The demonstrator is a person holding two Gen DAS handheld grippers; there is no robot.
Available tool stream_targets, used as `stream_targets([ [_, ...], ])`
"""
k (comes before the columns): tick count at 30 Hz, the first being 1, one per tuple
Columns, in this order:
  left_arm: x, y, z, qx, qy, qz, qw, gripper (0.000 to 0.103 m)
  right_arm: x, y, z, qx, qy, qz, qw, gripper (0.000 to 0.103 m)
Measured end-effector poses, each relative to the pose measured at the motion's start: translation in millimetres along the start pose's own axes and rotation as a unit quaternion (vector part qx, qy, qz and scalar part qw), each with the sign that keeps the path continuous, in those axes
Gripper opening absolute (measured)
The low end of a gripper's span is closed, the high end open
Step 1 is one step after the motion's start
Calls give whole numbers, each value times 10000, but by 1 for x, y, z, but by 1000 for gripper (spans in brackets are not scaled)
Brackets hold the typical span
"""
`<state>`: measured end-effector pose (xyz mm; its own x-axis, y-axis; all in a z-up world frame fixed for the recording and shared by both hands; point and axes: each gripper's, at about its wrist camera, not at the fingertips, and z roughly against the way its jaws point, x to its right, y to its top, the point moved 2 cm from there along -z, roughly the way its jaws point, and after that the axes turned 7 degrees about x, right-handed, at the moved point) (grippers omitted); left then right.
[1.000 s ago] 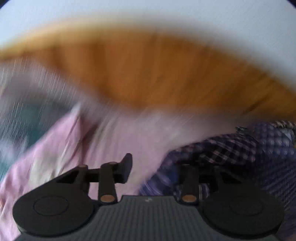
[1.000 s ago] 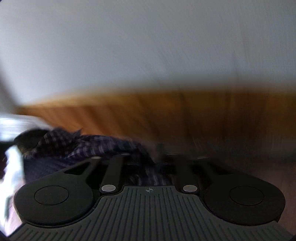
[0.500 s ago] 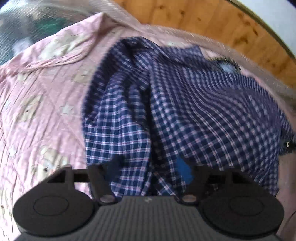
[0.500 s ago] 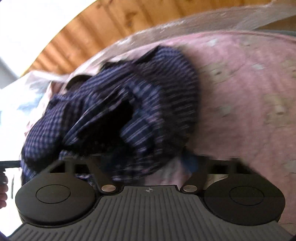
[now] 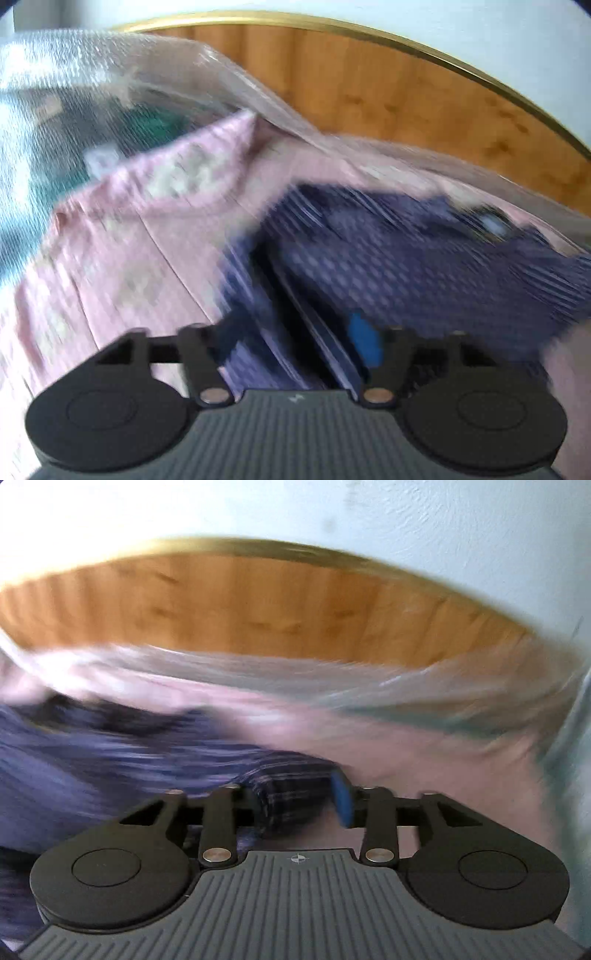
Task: Fold clothes
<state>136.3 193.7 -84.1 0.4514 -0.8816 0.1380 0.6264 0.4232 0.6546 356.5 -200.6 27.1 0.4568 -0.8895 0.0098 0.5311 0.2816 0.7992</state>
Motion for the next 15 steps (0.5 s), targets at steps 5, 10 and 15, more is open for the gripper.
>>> stream_targets([
  [5, 60, -71, -22, -595, -730, -243, 9953, 80, -102, -103, 12, -743, 2119, -431, 9735, 86],
  [10, 75, -82, -38, -695, -914, -430, 9925, 13, -147, -137, -26, -1144, 2299, -155, 9663, 1],
  [15, 33, -82, 36, -496, -1290, -228, 9901, 6, -106, -75, 82, -388, 3018, -374, 9518, 0],
])
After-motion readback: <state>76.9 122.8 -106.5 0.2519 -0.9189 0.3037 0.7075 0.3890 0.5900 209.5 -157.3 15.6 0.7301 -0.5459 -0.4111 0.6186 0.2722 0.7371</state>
